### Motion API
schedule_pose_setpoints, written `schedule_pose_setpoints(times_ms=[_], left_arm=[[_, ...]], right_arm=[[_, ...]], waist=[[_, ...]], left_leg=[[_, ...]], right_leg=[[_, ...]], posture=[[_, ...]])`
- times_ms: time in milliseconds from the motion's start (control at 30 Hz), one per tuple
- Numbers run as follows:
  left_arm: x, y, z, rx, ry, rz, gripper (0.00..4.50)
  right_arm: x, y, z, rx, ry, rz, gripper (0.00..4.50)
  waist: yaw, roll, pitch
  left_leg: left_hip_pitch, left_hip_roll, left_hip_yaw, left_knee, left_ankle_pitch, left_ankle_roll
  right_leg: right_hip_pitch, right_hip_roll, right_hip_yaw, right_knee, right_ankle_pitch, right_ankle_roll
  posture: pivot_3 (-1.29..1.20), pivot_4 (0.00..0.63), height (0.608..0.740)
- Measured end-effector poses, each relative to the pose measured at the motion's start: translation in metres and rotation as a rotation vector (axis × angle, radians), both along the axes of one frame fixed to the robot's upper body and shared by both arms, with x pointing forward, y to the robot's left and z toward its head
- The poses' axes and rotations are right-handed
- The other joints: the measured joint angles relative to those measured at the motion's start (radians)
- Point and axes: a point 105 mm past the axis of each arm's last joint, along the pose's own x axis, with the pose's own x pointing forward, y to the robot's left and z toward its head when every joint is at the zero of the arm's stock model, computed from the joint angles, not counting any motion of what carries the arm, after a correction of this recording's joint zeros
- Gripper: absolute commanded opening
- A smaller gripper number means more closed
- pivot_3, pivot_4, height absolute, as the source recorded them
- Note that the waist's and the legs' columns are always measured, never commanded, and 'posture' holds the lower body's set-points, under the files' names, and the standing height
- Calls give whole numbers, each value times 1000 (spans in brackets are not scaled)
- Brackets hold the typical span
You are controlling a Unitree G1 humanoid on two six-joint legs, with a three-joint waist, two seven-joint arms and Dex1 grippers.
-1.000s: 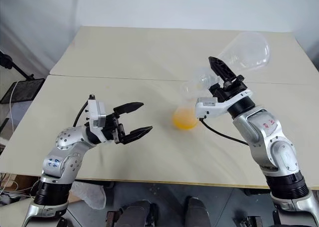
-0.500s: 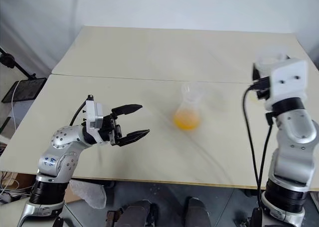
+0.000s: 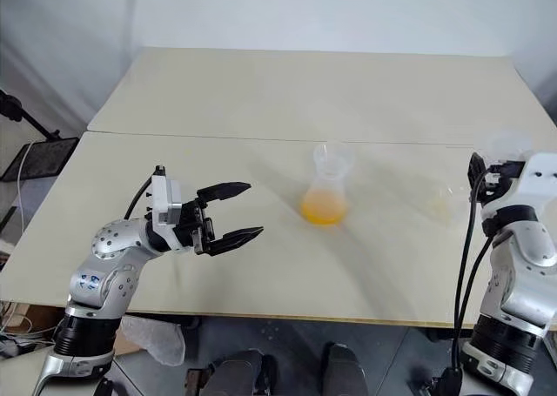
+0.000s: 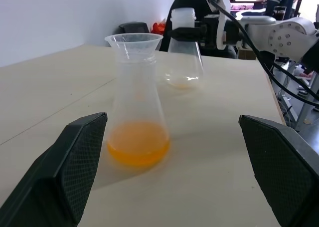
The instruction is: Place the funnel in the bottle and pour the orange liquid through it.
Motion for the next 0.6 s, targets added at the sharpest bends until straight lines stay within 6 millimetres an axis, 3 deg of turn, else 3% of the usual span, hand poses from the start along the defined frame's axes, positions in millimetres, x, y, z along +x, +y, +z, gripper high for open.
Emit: schedule_pose_setpoints(times_ms=[100,167,300,467,600], left_arm=[[0,0,0,0,0,0,4500],[0,0,0,2,0,0,4500],[0,0,0,3,0,0,4500],[1,0,3,15,-3,-5,4500],[9,6,-1,34,17,1,4500]], right_arm=[[-2,-2,-1,20,-6,-16,2620],[-4,-2,-2,44,-16,-12,3378],[-9,2,-3,94,-43,13,4466],[-19,2,14,80,-106,25,4466],[-38,-3,40,19,-173,29,4466]], waist=[[1,0,0],[1,0,0],[0,0,0],[2,0,0],[9,0,0]], left_leg=[[0,0,0,0,0,0],[0,0,0,0,0,0],[0,0,0,0,0,0],[0,0,0,0,0,0],[0,0,0,0,0,0]], right_leg=[[0,0,0,0,0,0],[0,0,0,0,0,0],[0,0,0,0,0,0],[0,0,0,0,0,0],[0,0,0,0,0,0]], posture=[[0,150,740],[0,150,740],[0,150,740],[0,150,740],[0,150,740]])
